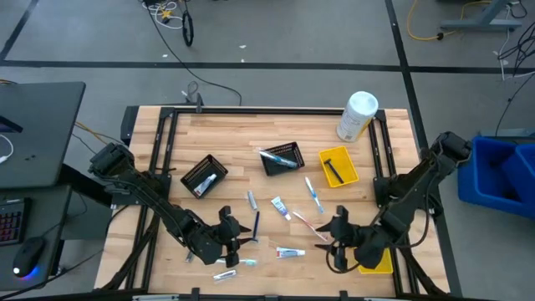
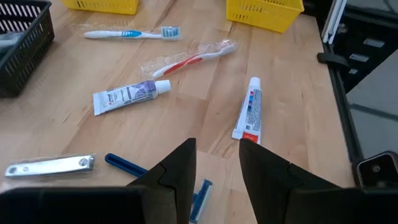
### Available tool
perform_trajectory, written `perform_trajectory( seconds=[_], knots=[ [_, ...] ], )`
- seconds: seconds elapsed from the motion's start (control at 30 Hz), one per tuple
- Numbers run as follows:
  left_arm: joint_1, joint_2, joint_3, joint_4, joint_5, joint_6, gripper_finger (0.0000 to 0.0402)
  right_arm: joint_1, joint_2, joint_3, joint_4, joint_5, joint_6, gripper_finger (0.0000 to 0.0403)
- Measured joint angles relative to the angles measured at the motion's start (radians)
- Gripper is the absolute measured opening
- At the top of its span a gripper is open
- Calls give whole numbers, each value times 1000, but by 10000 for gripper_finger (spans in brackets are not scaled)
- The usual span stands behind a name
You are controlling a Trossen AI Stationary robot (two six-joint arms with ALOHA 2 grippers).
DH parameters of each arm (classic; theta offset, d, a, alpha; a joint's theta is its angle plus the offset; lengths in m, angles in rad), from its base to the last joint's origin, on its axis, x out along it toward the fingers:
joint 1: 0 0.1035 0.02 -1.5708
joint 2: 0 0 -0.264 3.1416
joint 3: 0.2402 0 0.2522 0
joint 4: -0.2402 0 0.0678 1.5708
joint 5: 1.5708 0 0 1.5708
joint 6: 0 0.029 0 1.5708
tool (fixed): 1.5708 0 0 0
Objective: Pick & Place Travel size toiletries
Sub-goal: Put the white toothpaste into the left black basket
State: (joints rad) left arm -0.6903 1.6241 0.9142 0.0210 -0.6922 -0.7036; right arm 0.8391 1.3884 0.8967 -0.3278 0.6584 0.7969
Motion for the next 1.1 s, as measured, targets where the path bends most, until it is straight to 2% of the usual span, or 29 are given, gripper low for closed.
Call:
perform_trajectory(
  seconds=[0.23,0.47,0.7,0.9,1.1],
  knots=[
    [0,0,0,0,0,-23,130,-57,0,0,70,-117,-83,211],
    [3,0,0,-1,0,-18,130,-80,0,0,67,-137,-124,196],
    [5,0,0,-1,0,-17,130,-96,6,0,70,-145,-147,233],
    [5,0,0,-1,0,-19,130,-109,80,-1,90,-146,-162,268],
    [5,0,0,-1,-14,-23,135,-128,165,-2,171,-146,-213,267]
  ],
)
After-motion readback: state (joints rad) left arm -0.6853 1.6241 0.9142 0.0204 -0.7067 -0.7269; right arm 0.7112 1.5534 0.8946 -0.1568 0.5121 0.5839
